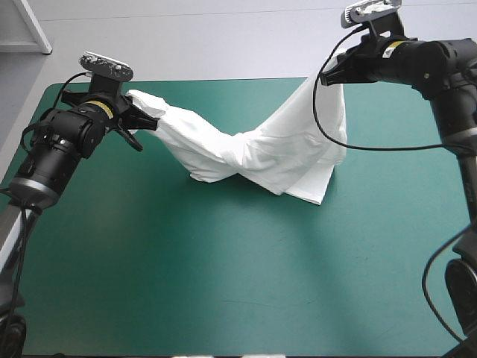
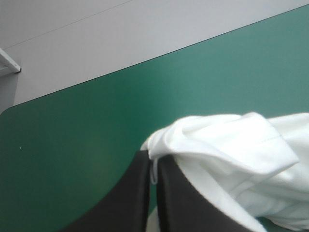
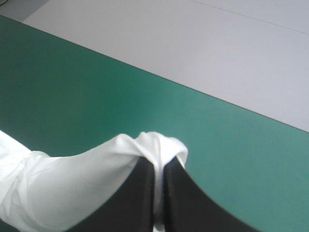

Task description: Fold the cloth

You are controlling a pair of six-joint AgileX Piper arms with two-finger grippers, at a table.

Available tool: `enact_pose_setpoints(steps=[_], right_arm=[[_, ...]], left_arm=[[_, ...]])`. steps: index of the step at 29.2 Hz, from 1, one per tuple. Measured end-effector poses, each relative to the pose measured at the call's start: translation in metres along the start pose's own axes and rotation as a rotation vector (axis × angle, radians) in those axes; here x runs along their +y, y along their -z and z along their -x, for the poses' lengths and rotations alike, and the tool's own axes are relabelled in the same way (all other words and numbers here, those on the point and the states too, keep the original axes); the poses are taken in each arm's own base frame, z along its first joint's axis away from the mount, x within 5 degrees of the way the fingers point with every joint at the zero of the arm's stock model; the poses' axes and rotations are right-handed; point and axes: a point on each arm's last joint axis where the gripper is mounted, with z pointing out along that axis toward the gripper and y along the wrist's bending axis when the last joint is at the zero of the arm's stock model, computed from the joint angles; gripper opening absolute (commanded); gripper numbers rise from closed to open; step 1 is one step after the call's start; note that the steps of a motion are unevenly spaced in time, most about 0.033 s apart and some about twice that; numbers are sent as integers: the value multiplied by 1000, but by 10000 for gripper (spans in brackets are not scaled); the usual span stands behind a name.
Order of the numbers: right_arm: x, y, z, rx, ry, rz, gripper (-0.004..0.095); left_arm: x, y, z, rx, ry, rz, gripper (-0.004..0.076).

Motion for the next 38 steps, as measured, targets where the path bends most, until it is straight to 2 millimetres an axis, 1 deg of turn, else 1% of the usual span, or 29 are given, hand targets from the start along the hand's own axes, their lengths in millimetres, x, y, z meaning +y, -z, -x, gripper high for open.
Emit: enact_pose_setpoints(steps=[4,6,10,12,13,14,16,17,19,20,21,22,24,25,26,28,29,30,32,33,34,36,37,38], right_arm=[[-12,-50,-7,-27,7,-45,-14],[-17,-74,-13,-39,16,-69,-14],[-26,-125,-30,-70,20,-102,-10],[-29,-147,-40,-72,13,-107,24],[-29,-155,-43,-72,6,-104,75],[-30,-161,-47,-72,-1,-102,151],[-31,-176,-55,-72,-16,-101,339],[-32,-181,-58,-76,-19,-103,483],[-33,-191,-64,-75,-27,-103,652],[-33,-195,-67,-70,-28,-104,737],[-33,-198,-69,-67,-32,-103,763],[-33,-198,-69,-66,-35,-103,764],[-33,-196,-68,-62,-51,-100,744],[-32,-194,-67,-58,-56,-98,733],[-32,-188,-64,-55,-53,-97,724],[-31,-174,-57,-41,-36,-98,712],[-29,-163,-51,-37,-29,-97,709],[-28,-149,-44,-37,-27,-95,702],[-24,-119,-30,-39,-36,-90,687],[-22,-103,-24,-33,-41,-84,666],[-17,-75,-17,-9,-49,-70,649],[-12,-50,-15,43,-59,-52,609],[-10,-42,-15,70,-64,-44,593],[-8,-34,-17,105,-68,-34,570]], left_arm=[[14,-48,-16,42,22,33,25],[18,-70,-24,46,27,40,25],[15,-108,-33,-6,22,28,25],[11,-122,-35,-56,16,20,25],[10,-129,-36,-83,14,16,25],[8,-136,-37,-99,13,11,26],[5,-147,-40,-134,15,4,43],[4,-151,-41,-151,17,1,80],[1,-162,-45,-170,24,-7,199],[0,-166,-47,-175,28,-10,288],[-2,-172,-51,-178,32,-15,390],[-3,-176,-53,-175,35,-17,492],[-6,-183,-59,-172,38,-23,634],[-6,-186,-60,-169,39,-25,677],[-7,-186,-61,-167,40,-25,692],[-5,-185,-60,-142,41,-22,685],[-4,-183,-57,-123,41,-19,681],[-2,-180,-53,-114,41,-14,677],[5,-166,-40,-78,41,0,666],[9,-156,-32,-61,44,10,653],[18,-130,-13,-42,55,28,645],[23,-98,5,-16,67,38,622],[24,-84,10,6,69,38,609],[23,-71,16,16,62,36,576]])
